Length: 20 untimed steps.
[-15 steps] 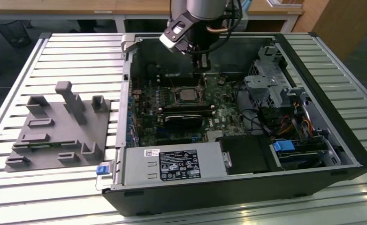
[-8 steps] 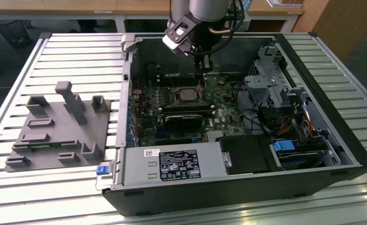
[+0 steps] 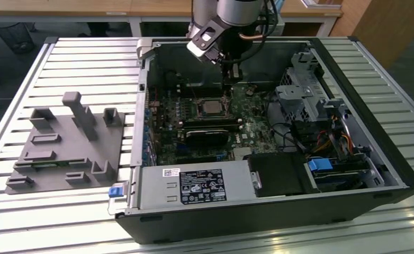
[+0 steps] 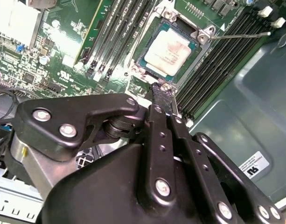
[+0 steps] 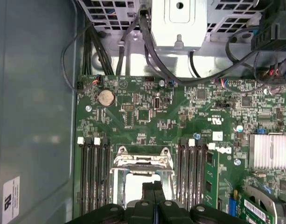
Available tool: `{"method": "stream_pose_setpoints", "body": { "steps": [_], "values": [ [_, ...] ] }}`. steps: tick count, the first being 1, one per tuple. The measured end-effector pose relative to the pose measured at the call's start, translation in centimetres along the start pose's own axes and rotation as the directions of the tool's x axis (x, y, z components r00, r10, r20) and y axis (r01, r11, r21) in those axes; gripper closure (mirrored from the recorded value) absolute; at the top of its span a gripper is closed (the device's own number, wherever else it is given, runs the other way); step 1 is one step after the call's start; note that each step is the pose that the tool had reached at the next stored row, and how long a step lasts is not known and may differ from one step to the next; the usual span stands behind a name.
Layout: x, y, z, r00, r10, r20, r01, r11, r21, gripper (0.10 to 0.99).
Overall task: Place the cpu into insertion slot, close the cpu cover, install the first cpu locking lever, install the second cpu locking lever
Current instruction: 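Close the cpu cover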
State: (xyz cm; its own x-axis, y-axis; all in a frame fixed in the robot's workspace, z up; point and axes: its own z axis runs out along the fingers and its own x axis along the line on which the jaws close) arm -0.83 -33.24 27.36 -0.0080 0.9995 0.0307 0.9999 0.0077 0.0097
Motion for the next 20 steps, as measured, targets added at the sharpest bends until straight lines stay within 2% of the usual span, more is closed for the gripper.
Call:
{"method": "stream_pose_setpoints", "body": {
  "steps": [4, 8, 20],
  "values": [
    [0.31, 0.21, 0.02, 1.0000, 0.000, -0.0001, 0.000, 1.0000, 0.000, 0.980],
    [0.45, 0.71, 0.02, 1.0000, 0.000, 0.0000, 0.000, 1.0000, 0.000, 0.980],
    [0.47, 1.53, 0.16, 1.0000, 0.000, 0.0000, 0.000, 1.0000, 0.000, 0.980]
  ]
}}
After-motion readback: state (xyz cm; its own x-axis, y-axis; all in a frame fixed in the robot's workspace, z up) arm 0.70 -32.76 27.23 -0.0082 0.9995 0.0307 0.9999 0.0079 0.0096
